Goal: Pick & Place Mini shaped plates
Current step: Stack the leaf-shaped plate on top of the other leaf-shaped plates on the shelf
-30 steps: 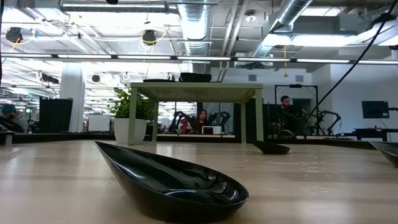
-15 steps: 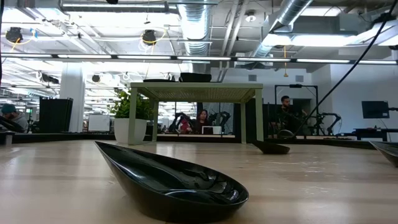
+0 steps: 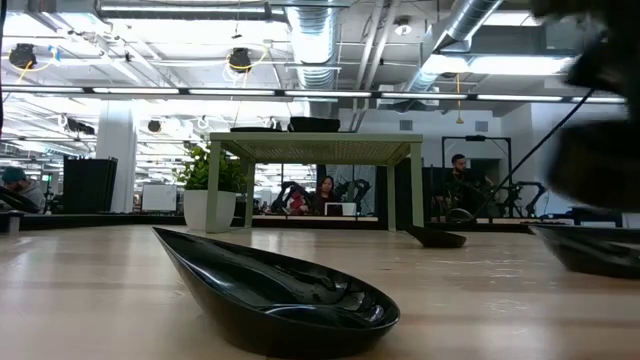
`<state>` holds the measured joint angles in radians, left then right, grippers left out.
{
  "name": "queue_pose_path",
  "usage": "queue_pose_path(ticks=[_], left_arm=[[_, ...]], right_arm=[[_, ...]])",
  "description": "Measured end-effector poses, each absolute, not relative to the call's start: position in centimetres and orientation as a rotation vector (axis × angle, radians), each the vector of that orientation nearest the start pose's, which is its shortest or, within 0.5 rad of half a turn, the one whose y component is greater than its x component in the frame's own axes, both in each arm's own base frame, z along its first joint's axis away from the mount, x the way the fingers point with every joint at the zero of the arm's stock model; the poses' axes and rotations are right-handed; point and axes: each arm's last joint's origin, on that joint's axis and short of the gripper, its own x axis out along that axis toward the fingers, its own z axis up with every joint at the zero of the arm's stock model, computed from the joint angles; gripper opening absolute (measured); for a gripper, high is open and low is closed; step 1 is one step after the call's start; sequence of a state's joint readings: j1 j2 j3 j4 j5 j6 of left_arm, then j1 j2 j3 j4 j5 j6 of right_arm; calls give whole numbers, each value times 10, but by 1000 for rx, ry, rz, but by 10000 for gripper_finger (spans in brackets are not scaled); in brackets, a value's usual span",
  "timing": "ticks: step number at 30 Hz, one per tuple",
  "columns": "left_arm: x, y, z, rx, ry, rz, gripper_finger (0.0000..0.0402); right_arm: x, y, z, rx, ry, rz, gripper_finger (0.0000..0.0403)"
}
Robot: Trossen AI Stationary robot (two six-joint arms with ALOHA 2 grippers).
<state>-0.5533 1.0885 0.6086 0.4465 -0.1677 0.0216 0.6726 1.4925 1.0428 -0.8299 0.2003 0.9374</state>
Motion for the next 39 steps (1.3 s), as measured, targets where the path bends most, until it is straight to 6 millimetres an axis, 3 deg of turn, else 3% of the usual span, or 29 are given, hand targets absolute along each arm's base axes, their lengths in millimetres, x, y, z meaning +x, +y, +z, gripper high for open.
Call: queue_pose_path(ticks=[5,9,15,26,39], left_arm=[[205,-123,275,31,24,-453,76],[208,-124,271,42,37,-455,76],[225,-125,253,135,77,-446,76],[259,-115,229,227,35,-404,80],[273,-110,208,215,90,-491,152]], right_arm=[[241,165,248,-62,982,-17,5],[263,169,261,-320,758,200,4],[286,168,280,-561,462,447,3],[308,139,278,-351,456,549,2],[333,134,238,-341,562,523,2]])
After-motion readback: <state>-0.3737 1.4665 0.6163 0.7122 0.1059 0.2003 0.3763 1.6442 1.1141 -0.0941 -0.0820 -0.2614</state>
